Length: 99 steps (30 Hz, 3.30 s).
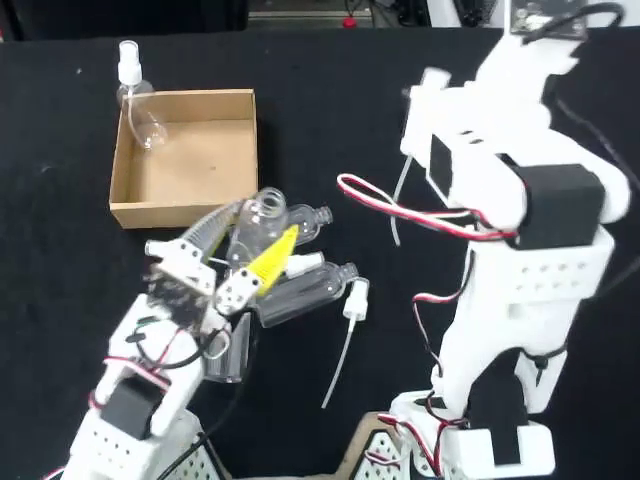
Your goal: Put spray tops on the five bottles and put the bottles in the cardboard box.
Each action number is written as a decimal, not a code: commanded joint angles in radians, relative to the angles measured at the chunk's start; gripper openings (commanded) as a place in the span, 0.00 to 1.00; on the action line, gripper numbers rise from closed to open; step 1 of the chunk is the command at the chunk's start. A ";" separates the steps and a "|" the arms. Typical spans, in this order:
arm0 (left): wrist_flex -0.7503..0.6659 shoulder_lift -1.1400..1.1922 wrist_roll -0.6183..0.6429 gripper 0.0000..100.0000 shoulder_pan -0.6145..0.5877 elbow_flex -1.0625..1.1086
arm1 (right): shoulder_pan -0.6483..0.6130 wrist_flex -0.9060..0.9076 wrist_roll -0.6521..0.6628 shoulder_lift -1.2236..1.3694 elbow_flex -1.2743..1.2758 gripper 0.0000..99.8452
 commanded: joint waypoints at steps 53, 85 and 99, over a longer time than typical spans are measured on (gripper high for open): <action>-0.261 -0.025 0.296 0.19 -0.036 0.203 | -0.473 -0.370 0.008 -0.045 -0.107 0.01; -0.258 -0.025 0.288 0.19 -0.045 0.203 | -0.565 -0.358 0.008 -0.048 -0.059 0.01; -0.265 -0.025 0.295 0.19 -0.039 0.203 | -0.496 -0.384 0.008 -0.045 -0.059 0.01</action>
